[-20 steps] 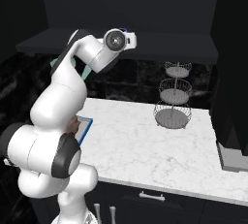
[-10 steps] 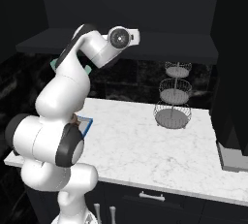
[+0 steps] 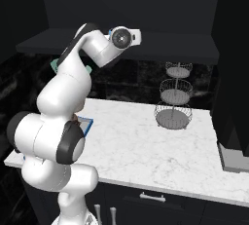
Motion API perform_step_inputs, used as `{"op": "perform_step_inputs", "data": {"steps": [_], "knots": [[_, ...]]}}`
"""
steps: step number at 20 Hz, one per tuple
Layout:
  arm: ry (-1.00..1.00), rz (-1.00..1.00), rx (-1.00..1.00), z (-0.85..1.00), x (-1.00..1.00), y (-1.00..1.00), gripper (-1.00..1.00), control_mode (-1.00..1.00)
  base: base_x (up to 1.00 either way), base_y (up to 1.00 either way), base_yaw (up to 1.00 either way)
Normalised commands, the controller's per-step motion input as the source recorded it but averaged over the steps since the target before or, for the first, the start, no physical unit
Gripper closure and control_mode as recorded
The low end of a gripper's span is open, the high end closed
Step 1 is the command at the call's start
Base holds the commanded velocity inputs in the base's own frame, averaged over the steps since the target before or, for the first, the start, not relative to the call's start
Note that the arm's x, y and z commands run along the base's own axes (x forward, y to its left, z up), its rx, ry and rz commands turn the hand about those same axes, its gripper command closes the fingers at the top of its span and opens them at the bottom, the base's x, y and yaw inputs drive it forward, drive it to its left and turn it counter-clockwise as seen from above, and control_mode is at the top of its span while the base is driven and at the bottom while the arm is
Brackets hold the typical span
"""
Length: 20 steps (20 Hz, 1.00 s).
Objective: Pick the kettle from the counter and place it on the tray. Then pick the mug from the cabinet and place it on the tray. Then close the cabinet doors.
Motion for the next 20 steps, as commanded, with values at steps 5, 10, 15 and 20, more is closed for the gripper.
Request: {"op": "perform_step_inputs", "data": {"steps": [5, 10, 15, 20], "knots": [[0.00, 0.00, 0.00, -0.02, 0.00, 0.00, 1.00, -1.00, 0.00, 0.00, 0.00], [0.00, 0.00, 0.00, -0.03, 0.00, 0.00, 1.00, -1.00, 0.00, 0.00, 0.00], [0.00, 0.00, 0.00, 0.00, 0.00, 0.00, 1.00, -1.00, 0.00, 0.00, 0.00], [0.00, 0.00, 0.00, 0.00, -0.02, 0.00, 1.00, -1.00, 0.00, 0.00, 0.00]]}}
